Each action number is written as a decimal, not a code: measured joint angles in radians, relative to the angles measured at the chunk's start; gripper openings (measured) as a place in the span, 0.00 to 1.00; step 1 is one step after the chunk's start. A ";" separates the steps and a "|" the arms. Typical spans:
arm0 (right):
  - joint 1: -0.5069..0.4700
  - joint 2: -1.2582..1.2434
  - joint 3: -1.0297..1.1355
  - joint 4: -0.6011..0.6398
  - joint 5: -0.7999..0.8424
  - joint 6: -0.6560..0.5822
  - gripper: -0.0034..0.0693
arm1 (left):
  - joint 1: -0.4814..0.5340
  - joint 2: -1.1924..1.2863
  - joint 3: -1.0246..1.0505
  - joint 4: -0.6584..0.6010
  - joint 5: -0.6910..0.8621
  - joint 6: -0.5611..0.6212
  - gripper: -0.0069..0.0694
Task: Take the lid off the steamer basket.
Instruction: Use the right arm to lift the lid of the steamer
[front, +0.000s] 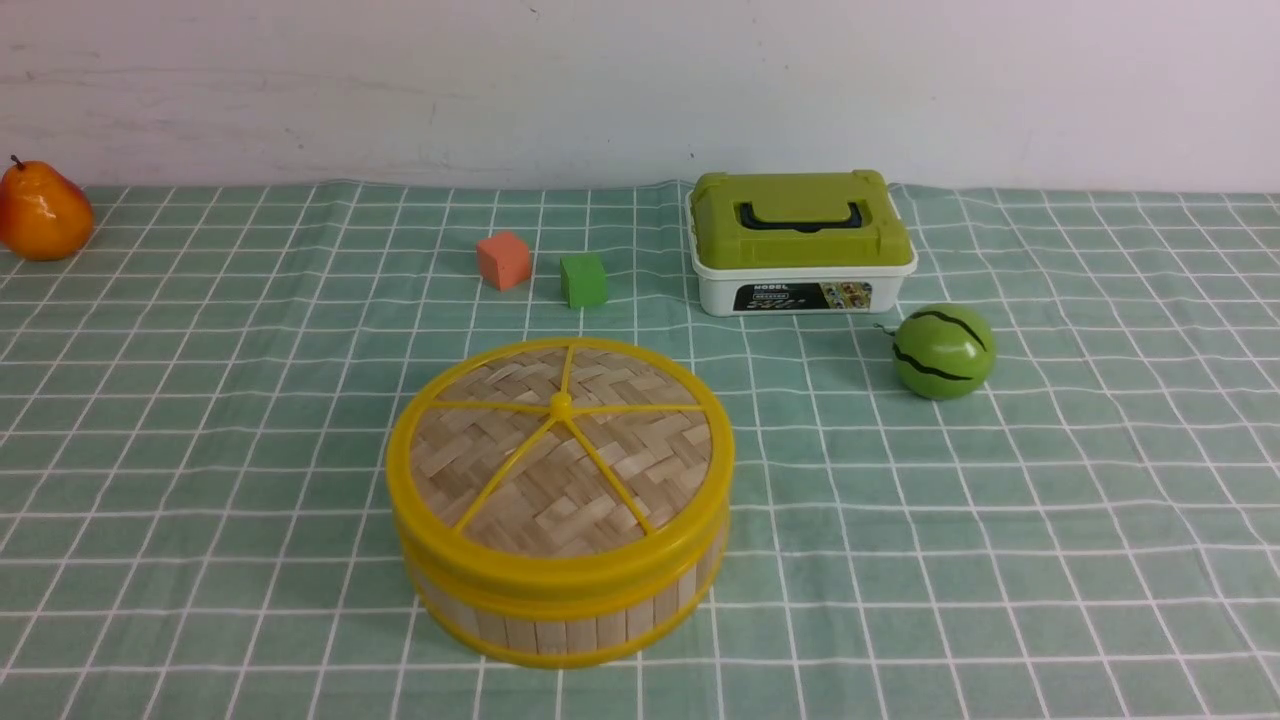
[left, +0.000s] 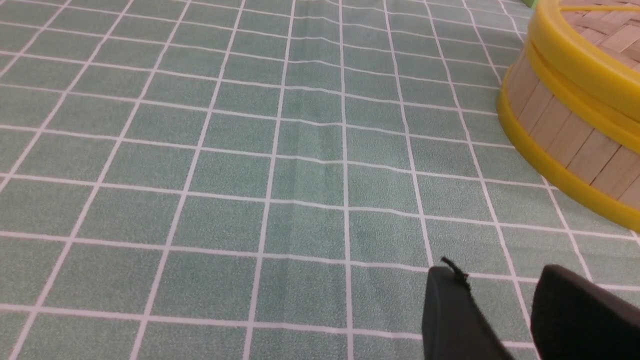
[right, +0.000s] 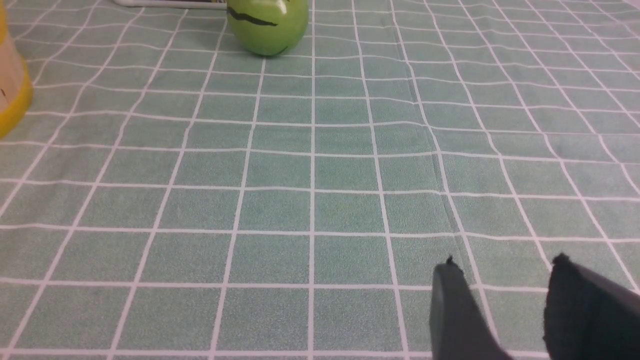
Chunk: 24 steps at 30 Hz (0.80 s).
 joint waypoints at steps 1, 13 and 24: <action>0.000 0.000 0.000 0.000 0.000 0.000 0.38 | 0.000 0.000 0.000 0.000 0.000 0.000 0.40; 0.000 0.000 0.000 -0.020 0.000 0.000 0.38 | 0.000 0.000 0.000 0.000 0.000 0.000 0.40; 0.000 0.000 0.000 -0.026 0.000 0.000 0.38 | 0.000 0.000 0.000 0.000 0.000 0.000 0.40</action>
